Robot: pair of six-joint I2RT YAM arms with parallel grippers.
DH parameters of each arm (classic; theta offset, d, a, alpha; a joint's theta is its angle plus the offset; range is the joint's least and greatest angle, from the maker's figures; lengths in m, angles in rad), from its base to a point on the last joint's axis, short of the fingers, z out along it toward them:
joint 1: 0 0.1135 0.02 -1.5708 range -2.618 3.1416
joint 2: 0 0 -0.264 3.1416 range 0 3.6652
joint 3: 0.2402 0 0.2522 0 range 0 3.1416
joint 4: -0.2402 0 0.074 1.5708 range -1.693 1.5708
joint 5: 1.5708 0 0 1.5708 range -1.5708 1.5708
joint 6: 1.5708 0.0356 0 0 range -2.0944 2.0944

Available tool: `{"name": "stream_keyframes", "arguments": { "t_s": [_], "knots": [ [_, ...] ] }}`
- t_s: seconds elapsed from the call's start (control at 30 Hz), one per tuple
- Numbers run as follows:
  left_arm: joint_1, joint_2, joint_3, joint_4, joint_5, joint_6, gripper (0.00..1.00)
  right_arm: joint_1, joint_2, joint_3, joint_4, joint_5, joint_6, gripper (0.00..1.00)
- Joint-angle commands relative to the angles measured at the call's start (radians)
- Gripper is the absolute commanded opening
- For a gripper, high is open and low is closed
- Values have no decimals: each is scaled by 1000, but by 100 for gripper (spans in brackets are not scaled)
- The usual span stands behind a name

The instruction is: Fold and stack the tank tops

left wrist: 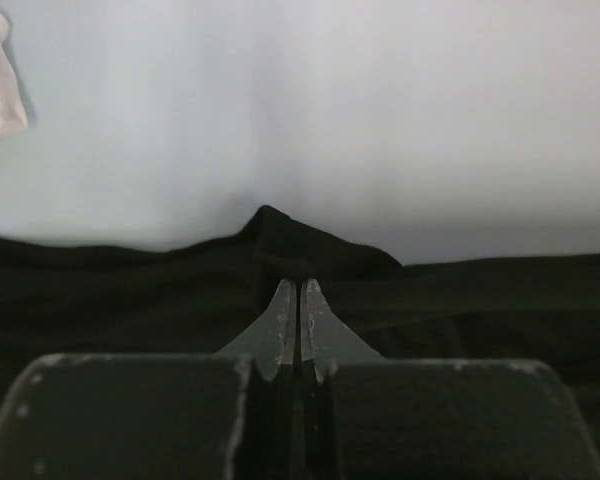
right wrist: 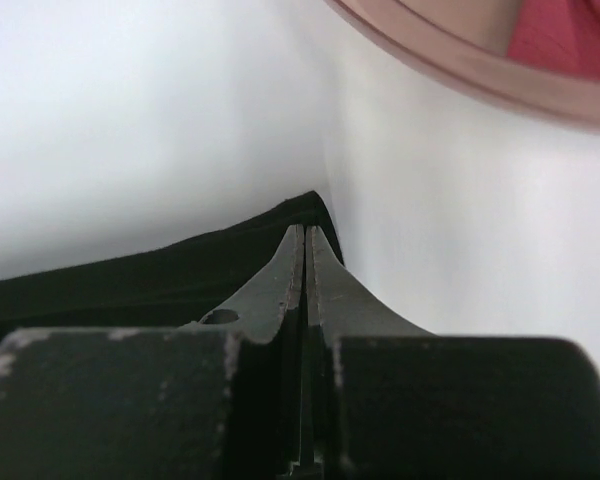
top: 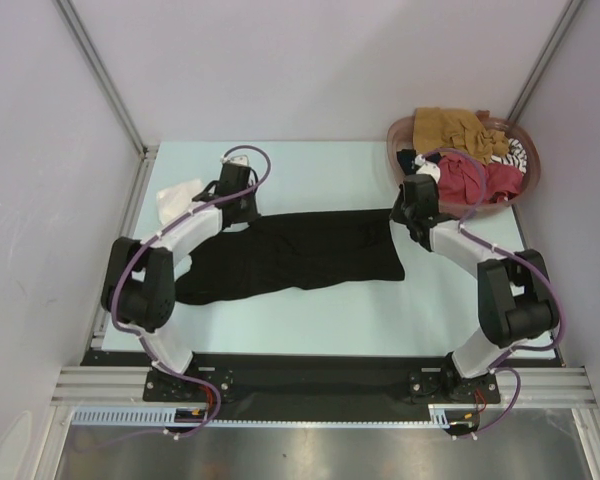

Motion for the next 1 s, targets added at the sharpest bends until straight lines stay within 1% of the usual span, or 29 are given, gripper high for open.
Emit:
{"name": "stream_keyframes", "arguments": {
  "t_s": [0.0,0.1,0.27,0.53,0.6,0.67,0.83,0.93,0.97],
  "knots": [
    [-26,-112,-86,55,-52,-16,0,-1,-101,-61,37,67,31,0],
    [-49,-168,-144,75,-61,-23,0,4,-151,-104,31,82,43,0],
    [-93,-236,-207,61,-104,-39,0,30,-230,-167,7,109,65,0],
    [-140,-369,-385,64,-139,-104,0,79,-326,-287,-30,165,106,0],
    [-149,-380,-419,68,-139,-108,0,83,-346,-313,-62,163,123,0],
    [-158,-385,-434,58,-142,-114,0,86,-352,-353,-55,162,141,0],
    [-187,-373,-485,64,-141,-146,0,86,-331,-393,-46,151,166,0],
    [-212,-362,-502,45,-180,-186,1,86,-314,-404,-44,140,178,0],
    [-215,-363,-508,23,-225,-207,3,88,-313,-407,-55,152,196,0]
  ]
}}
